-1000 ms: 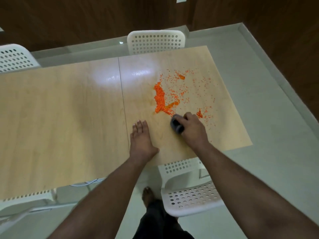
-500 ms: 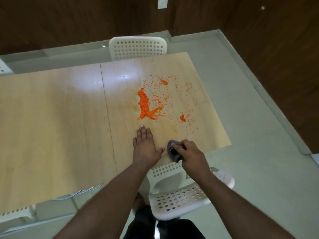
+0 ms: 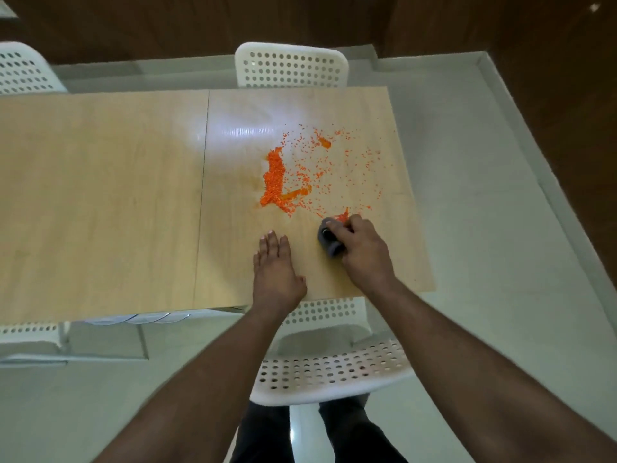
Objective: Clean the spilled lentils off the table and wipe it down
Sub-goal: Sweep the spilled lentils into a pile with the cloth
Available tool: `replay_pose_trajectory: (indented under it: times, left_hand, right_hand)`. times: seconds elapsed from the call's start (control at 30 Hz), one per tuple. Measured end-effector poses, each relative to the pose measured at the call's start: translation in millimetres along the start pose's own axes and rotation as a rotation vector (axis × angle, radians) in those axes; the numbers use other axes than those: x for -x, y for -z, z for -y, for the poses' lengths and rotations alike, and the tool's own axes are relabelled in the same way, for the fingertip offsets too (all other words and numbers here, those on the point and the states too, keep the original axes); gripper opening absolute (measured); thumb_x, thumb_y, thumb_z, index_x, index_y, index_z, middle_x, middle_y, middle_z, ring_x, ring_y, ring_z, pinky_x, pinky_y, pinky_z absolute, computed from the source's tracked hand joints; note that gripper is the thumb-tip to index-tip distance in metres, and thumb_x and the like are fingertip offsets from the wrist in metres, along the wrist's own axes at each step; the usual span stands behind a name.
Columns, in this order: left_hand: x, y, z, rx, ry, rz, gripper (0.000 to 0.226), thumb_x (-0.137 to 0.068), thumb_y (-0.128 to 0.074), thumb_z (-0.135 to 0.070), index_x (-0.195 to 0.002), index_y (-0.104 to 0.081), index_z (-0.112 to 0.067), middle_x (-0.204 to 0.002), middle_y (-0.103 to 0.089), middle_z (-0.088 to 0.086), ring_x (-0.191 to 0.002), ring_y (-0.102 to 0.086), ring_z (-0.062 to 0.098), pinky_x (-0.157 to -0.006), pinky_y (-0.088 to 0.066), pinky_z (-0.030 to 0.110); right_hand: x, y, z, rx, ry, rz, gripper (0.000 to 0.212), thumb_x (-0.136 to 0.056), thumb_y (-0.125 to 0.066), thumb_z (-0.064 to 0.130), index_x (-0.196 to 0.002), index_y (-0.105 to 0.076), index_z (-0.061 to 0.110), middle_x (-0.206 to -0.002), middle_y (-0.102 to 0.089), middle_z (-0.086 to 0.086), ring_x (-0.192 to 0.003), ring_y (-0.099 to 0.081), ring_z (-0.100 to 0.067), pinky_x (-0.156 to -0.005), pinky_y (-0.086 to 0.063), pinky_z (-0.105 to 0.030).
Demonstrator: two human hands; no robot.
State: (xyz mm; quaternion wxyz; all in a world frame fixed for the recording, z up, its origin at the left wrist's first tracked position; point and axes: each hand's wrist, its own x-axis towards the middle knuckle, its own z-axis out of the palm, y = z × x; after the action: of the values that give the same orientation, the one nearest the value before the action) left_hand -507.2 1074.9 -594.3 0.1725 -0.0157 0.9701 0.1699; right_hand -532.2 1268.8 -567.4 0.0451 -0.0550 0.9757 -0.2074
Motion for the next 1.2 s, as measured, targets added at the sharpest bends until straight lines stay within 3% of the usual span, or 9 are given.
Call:
replay_pose_trajectory:
  times: [0.17,0.3,0.53,0.7,0.83,0.97,1.2]
  left_hand:
    - [12.7,-23.2,-32.6,0.058,0.042,-0.038,0.093,-0.096,-0.064,-0.05,-0.167,-0.016,-0.013,-0.176,-0.002,0.016,-0.162,0.001,0.034,-0.131,-0.011,0.051]
    - [14.3,-36.1,-51.3,0.03,0.132,-0.038,0.102,-0.093,-0.065,-0.062,-0.168,-0.012,-0.018,-0.176,0.009,0.014,-0.162,0.008,0.034,-0.131,-0.003,0.05]
    - [10.4,-44.1,-60.9,-0.002,0.199,-0.05,0.107,-0.09,-0.072,-0.059,-0.168,-0.011,-0.018,-0.176,0.012,0.013,-0.162,0.01,0.033,-0.131,-0.005,0.052]
    - [11.5,-40.9,-70.3,-0.013,0.225,-0.033,0.103,-0.092,-0.072,-0.052,-0.168,-0.011,-0.017,-0.176,0.009,0.015,-0.162,0.008,0.035,-0.131,-0.007,0.051]
    - [19.4,-40.9,-88.7,-0.025,0.155,-0.038,0.091,-0.099,-0.065,-0.043,-0.168,-0.012,-0.013,-0.176,0.005,0.016,-0.162,0.003,0.035,-0.132,-0.011,0.048]
    - [25.4,-52.1,-108.6,0.083,0.107,0.01,0.09,-0.101,-0.062,-0.049,-0.168,-0.013,-0.015,-0.176,0.006,0.015,-0.162,0.007,0.035,-0.131,-0.008,0.05]
    - [27.4,-65.5,-119.0,0.044,0.104,0.027,0.096,-0.097,-0.065,-0.055,-0.168,-0.011,-0.019,-0.174,0.016,0.016,-0.16,0.016,0.038,-0.13,0.0,0.056]
  right_hand:
    - [71.1,-5.3,-21.2,0.036,0.125,0.108,0.069,-0.085,-0.067,0.006,-0.149,-0.055,0.029,-0.122,-0.05,-0.004,-0.111,-0.049,-0.026,-0.072,-0.054,-0.039]
    - [85.0,-5.2,-63.2,0.068,0.159,0.099,0.071,-0.076,-0.074,-0.001,-0.14,-0.065,0.027,-0.116,-0.055,-0.003,-0.104,-0.054,-0.027,-0.058,-0.052,-0.036]
    - [-4.9,20.6,-84.7,0.066,0.184,0.059,0.048,-0.096,-0.067,0.026,-0.143,-0.061,0.034,-0.116,-0.053,-0.002,-0.111,-0.05,-0.026,-0.081,-0.054,-0.042]
    - [-19.9,27.9,-80.9,0.042,0.179,0.064,0.049,-0.098,-0.066,0.023,-0.146,-0.06,0.032,-0.12,-0.052,-0.003,-0.117,-0.05,-0.027,-0.089,-0.053,-0.042]
    - [29.9,34.4,-83.6,0.029,0.226,0.043,0.053,-0.091,-0.073,0.015,-0.141,-0.063,0.03,-0.117,-0.053,-0.003,-0.111,-0.051,-0.026,-0.077,-0.056,-0.044]
    - [85.9,38.6,-100.8,0.07,0.272,0.017,0.064,-0.08,-0.078,0.0,-0.138,-0.066,0.027,-0.116,-0.057,-0.004,-0.103,-0.055,-0.027,-0.06,-0.056,-0.04]
    - [116.9,39.9,-149.4,0.124,0.211,0.037,0.062,-0.081,-0.077,-0.003,-0.134,-0.07,0.028,-0.114,-0.059,0.001,-0.101,-0.058,-0.025,-0.06,-0.056,-0.036]
